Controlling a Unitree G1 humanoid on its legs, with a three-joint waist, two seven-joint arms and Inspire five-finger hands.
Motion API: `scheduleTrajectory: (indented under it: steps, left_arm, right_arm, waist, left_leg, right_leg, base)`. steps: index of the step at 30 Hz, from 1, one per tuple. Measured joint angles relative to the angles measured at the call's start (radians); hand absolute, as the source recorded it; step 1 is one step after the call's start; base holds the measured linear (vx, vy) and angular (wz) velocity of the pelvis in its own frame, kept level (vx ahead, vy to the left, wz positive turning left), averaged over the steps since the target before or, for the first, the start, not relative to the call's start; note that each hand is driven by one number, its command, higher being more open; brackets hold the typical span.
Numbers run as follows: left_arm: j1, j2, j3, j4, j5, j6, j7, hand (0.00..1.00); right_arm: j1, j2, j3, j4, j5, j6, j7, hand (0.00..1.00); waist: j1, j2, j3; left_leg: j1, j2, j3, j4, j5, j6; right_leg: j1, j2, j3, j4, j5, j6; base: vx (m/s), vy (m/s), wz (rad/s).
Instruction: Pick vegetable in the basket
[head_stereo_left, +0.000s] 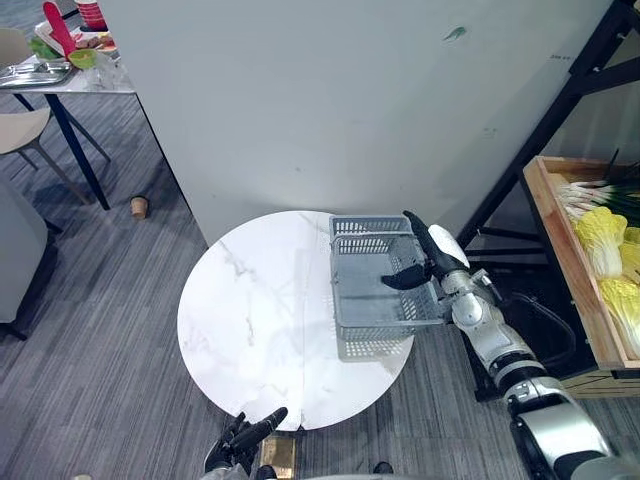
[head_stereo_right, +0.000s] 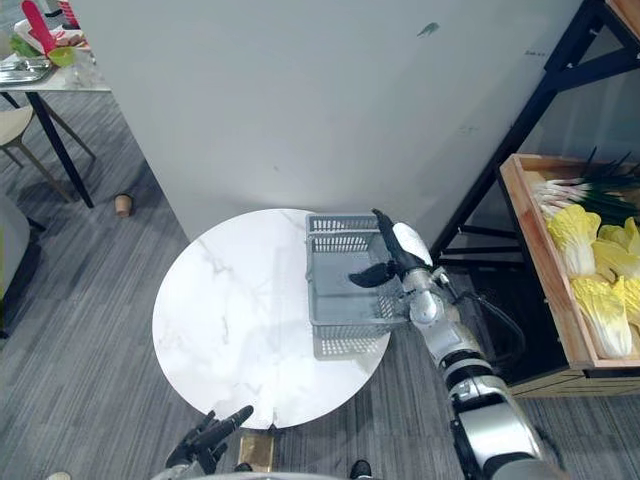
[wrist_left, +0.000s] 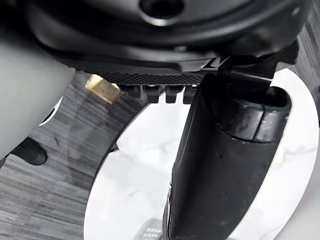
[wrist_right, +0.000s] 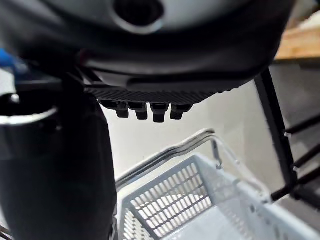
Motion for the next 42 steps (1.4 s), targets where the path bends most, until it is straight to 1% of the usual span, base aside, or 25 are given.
scheduleTrajectory:
  steps: [4,8,14,18,20,23,24,25,26,27,29,30,32,35,39,41,42]
  left_arm:
    - [0.002,0.008,-0.001,-0.002,0.018,0.001,-0.014,1.00]
    - [0.003,0.008,-0.001,-0.015,0.019,0.001,-0.020,1.00]
    - [0.005,0.008,-0.002,-0.044,0.018,0.006,-0.021,1.00]
    - [0.006,0.009,-0.004,-0.064,0.018,0.019,-0.021,1.00]
    - [0.006,0.009,-0.007,-0.073,0.018,0.023,-0.023,1.00]
    - [0.006,0.010,-0.010,-0.101,0.016,0.024,-0.027,1.00]
    - [0.005,0.010,-0.010,-0.117,0.014,0.024,-0.034,1.00]
    - [0.005,0.011,-0.010,-0.127,0.013,0.024,-0.037,1.00]
    - [-0.004,0.014,-0.012,-0.140,0.005,0.025,-0.042,1.00]
    - [-0.006,0.014,-0.013,-0.146,0.000,0.026,-0.043,1.00]
    - [-0.012,0.017,-0.017,-0.152,-0.013,0.024,-0.044,1.00]
    - [-0.019,0.019,-0.018,-0.155,-0.025,0.025,-0.044,1.00]
    - [-0.022,0.022,-0.020,-0.154,-0.034,0.031,-0.044,1.00]
    - [-0.024,0.024,-0.020,-0.153,-0.068,0.038,-0.047,1.00]
    - [-0.028,0.035,-0.049,-0.171,-0.092,0.037,-0.058,1.00]
    - [-0.031,0.035,-0.057,-0.177,-0.104,0.037,-0.062,1.00]
    - [-0.031,0.035,-0.062,-0.182,-0.109,0.035,-0.066,1.00]
  right_arm:
    - [-0.026,-0.038,0.044,0.032,-0.101,0.005,-0.083,0.00]
    - [-0.070,-0.042,0.060,0.045,-0.136,0.032,-0.121,0.00]
    - [-0.132,-0.069,0.085,0.050,-0.135,0.060,-0.137,0.00]
    - [-0.168,-0.087,0.097,0.059,-0.133,0.064,-0.137,0.00]
    - [-0.192,-0.110,0.123,0.063,-0.132,0.064,-0.137,0.00]
    - [-0.236,-0.114,0.125,0.070,-0.130,0.070,-0.137,0.00]
    - [-0.261,-0.119,0.128,0.070,-0.126,0.076,-0.136,0.00]
    - [-0.274,-0.126,0.136,0.071,-0.122,0.080,-0.136,0.00]
    - [-0.312,-0.153,0.168,0.078,-0.106,0.087,-0.132,0.00]
    - [-0.329,-0.163,0.177,0.083,-0.095,0.090,-0.128,0.00]
    - [-0.407,-0.208,0.202,0.090,-0.084,0.104,-0.124,0.00]
    - [-0.436,-0.228,0.211,0.091,-0.067,0.106,-0.124,0.00]
    - [-0.503,-0.255,0.221,0.092,-0.050,0.107,-0.124,0.00]
    - [-0.562,-0.293,0.277,0.098,-0.024,0.107,-0.123,0.00]
    - [-0.606,-0.309,0.296,0.120,-0.012,0.110,-0.101,0.00]
    - [-0.635,-0.316,0.322,0.139,-0.014,0.110,-0.074,0.00]
    - [-0.635,-0.328,0.328,0.139,-0.015,0.109,-0.054,0.00]
  waist:
    - [0.000,0.004,0.005]
    - [0.000,0.009,0.018]
    - [0.007,0.013,0.042]
    - [0.008,0.017,0.059]
    - [0.011,0.022,0.073]
    - [0.012,0.031,0.115]
    - [0.016,0.034,0.137]
    - [0.018,0.035,0.144]
    - [0.028,0.042,0.169]
    - [0.033,0.044,0.175]
    - [0.054,0.056,0.219]
    - [0.063,0.059,0.230]
    - [0.071,0.069,0.266]
    - [0.087,0.079,0.291]
    - [0.099,0.089,0.312]
    - [0.103,0.095,0.323]
    - [0.114,0.098,0.325]
  left_leg:
    - [-0.004,-0.003,0.001,0.000,0.000,0.000]
    - [-0.008,-0.005,0.002,0.000,0.001,0.002]
    - [-0.015,-0.009,0.002,0.000,0.003,0.005]
    - [-0.024,-0.009,0.002,0.000,0.005,0.008]
    - [-0.033,-0.009,0.002,0.001,0.007,0.011]
    - [-0.034,-0.010,0.002,0.001,0.010,0.017]
    - [-0.048,-0.010,0.001,0.007,0.011,0.019]
    - [-0.058,-0.010,0.000,0.012,0.011,0.020]
    - [-0.074,-0.009,0.000,0.026,0.009,0.024]
    - [-0.085,-0.009,0.000,0.033,0.008,0.025]
    - [-0.122,-0.007,-0.005,0.064,0.004,0.032]
    - [-0.142,-0.006,-0.006,0.075,0.003,0.033]
    - [-0.175,-0.003,-0.011,0.095,0.003,0.034]
    - [-0.210,0.001,-0.016,0.114,0.002,0.034]
    - [-0.253,0.001,-0.029,0.136,-0.001,0.040]
    - [-0.272,0.001,-0.032,0.145,-0.001,0.040]
    - [-0.282,0.001,-0.032,0.148,-0.001,0.040]
  right_leg:
    - [-0.002,-0.002,0.001,-0.006,0.005,0.000]
    - [-0.006,-0.003,0.002,-0.010,0.013,-0.003]
    - [-0.008,-0.005,0.002,-0.023,0.025,-0.002]
    - [-0.016,-0.005,0.002,-0.024,0.028,-0.004]
    - [-0.025,-0.005,0.002,-0.024,0.034,-0.007]
    - [-0.027,-0.005,0.003,-0.024,0.043,-0.012]
    - [-0.037,-0.005,0.003,-0.024,0.050,-0.016]
    - [-0.047,-0.005,0.003,-0.024,0.054,-0.020]
    - [-0.056,-0.007,0.007,-0.024,0.063,-0.018]
    - [-0.065,-0.008,0.007,-0.024,0.066,-0.018]
    - [-0.085,-0.011,0.009,-0.025,0.071,-0.018]
    - [-0.100,-0.011,0.011,-0.025,0.074,-0.018]
    - [-0.121,-0.011,0.012,-0.025,0.078,-0.018]
    - [-0.147,-0.009,0.014,-0.025,0.084,-0.019]
    - [-0.178,-0.009,0.014,-0.025,0.093,-0.023]
    - [-0.193,-0.010,0.014,-0.025,0.097,-0.023]
    - [-0.203,-0.010,0.015,-0.025,0.098,-0.023]
  base:
    - [0.00,0.000,0.00]
    - [0.00,0.000,0.00]
    - [0.00,0.000,0.00]
    - [0.00,0.000,0.00]
    - [0.00,0.000,0.00]
    - [-0.01,0.000,0.00]
    - [-0.04,0.002,0.01]
    - [-0.05,0.003,0.01]
    - [-0.04,0.004,-0.01]
    - [-0.07,0.007,0.02]
    - [-0.08,0.000,0.04]
    - [-0.07,-0.014,0.03]
    - [-0.07,-0.019,0.05]
    - [-0.06,-0.013,0.03]
    - [-0.05,0.002,0.05]
    - [-0.04,0.006,0.00]
    - [-0.04,0.005,0.04]
